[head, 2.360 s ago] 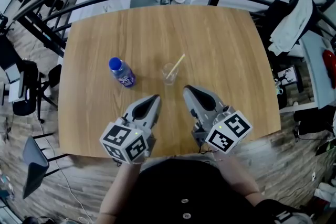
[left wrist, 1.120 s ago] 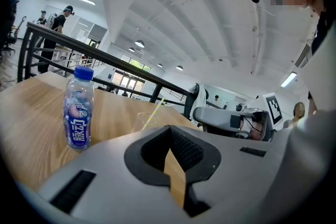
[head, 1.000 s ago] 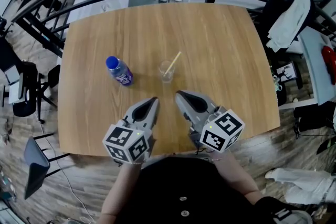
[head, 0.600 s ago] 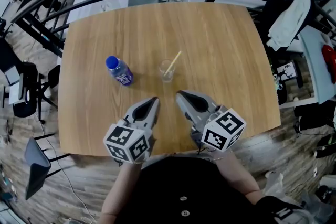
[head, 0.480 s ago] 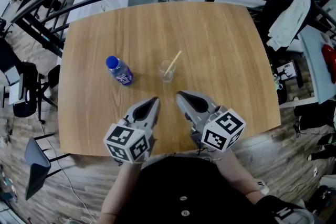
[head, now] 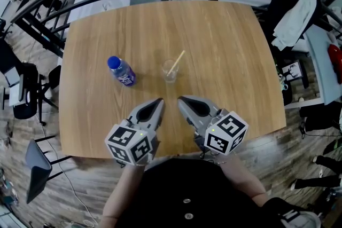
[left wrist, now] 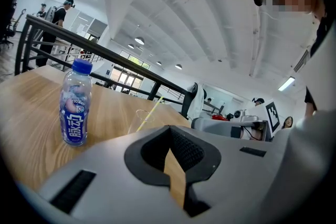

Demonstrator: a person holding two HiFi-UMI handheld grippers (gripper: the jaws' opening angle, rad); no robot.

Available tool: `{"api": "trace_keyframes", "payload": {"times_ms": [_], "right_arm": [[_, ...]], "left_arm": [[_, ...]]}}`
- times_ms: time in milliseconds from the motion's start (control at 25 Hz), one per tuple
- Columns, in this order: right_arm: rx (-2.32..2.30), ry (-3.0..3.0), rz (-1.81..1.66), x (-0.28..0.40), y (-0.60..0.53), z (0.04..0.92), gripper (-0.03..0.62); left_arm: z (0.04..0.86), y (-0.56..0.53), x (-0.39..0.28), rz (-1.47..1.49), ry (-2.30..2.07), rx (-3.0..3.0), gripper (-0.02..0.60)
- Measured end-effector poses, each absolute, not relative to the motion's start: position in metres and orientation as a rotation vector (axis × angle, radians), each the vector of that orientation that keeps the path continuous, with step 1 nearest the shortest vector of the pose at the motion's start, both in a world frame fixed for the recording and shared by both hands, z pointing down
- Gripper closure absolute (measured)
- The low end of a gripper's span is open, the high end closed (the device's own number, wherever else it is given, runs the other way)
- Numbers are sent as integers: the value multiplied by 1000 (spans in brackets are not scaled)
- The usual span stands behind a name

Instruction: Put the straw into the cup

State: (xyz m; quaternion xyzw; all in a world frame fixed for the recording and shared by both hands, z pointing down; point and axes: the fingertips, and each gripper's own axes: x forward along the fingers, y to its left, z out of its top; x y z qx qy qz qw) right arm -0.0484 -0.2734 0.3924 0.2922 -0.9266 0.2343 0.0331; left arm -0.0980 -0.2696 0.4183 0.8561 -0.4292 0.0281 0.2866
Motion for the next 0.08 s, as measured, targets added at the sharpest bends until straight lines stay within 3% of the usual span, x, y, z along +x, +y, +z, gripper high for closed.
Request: {"api": "trace_keyframes", "payload": {"times_ms": [80], "right_arm": [[897, -2844, 725, -48, -272, 395, 595]], "left_arm": [[419, -269, -99, 70, -1146, 2279, 565]]}}
